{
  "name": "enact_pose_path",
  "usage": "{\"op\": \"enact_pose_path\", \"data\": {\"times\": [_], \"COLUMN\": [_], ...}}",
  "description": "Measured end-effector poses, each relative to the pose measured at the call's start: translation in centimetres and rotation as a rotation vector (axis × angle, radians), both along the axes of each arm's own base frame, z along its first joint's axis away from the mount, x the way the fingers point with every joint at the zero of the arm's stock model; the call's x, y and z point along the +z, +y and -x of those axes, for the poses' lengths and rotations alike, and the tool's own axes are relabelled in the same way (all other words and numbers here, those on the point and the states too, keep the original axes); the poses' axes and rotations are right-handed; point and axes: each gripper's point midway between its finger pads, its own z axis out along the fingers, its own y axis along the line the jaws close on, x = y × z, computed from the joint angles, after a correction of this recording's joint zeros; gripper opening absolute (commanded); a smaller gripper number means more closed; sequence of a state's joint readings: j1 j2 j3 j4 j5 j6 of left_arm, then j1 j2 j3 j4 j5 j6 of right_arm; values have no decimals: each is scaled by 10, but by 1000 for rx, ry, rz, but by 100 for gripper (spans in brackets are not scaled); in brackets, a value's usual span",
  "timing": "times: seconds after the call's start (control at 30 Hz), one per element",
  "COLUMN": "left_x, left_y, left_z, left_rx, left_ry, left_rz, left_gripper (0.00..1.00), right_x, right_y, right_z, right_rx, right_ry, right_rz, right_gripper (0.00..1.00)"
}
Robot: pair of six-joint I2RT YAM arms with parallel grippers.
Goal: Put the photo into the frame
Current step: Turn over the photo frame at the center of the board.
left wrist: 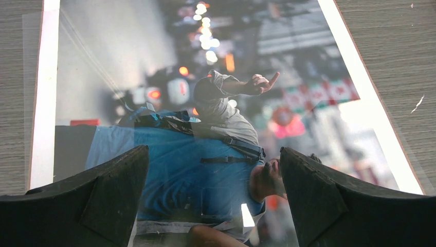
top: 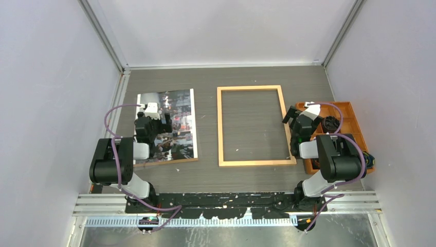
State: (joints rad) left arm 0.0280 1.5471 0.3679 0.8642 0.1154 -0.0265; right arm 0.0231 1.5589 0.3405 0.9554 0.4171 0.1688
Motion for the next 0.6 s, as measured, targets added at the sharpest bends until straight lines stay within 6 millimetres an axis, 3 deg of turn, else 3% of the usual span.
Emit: {"op": "enact_pose_path", "data": {"times": [0.5,0.6], "left_x": [0,26], "left_y": [2,8], "left_z": [2,-11], "left_rx": [-3,8], "left_ry": [47,72], "left_rz": [22,28], "left_gripper": [100,100], "right_x": [0,0], "right_y": [0,-1], "right_z": [0,0], "right_rx": [0,-5], "right_ry": [0,0], "right_rz": [0,1], "right_gripper": [100,100]}}
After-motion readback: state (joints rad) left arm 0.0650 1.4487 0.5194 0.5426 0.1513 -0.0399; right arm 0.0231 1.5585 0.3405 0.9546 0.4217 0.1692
